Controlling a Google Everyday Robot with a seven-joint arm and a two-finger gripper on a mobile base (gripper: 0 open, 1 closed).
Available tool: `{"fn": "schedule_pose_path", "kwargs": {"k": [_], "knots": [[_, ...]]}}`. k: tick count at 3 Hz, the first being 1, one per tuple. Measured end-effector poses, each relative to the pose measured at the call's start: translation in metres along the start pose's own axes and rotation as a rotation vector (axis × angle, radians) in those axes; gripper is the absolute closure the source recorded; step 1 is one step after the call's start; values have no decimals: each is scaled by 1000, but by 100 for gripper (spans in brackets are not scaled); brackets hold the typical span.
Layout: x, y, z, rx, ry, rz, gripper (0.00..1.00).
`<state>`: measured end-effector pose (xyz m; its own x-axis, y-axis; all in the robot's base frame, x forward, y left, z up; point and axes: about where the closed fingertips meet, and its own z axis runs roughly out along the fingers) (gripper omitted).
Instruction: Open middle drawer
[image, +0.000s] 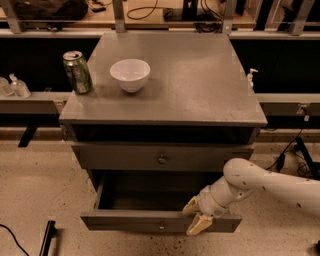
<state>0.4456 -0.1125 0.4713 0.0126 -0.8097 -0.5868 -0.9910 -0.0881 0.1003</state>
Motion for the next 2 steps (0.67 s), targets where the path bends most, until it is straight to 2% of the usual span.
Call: {"fn": "schedule_pose_path", "kwargs": {"k": [1,2], "knots": [[1,-1,3,-3,1,2,19],[1,0,5,-7,0,1,0]]}}
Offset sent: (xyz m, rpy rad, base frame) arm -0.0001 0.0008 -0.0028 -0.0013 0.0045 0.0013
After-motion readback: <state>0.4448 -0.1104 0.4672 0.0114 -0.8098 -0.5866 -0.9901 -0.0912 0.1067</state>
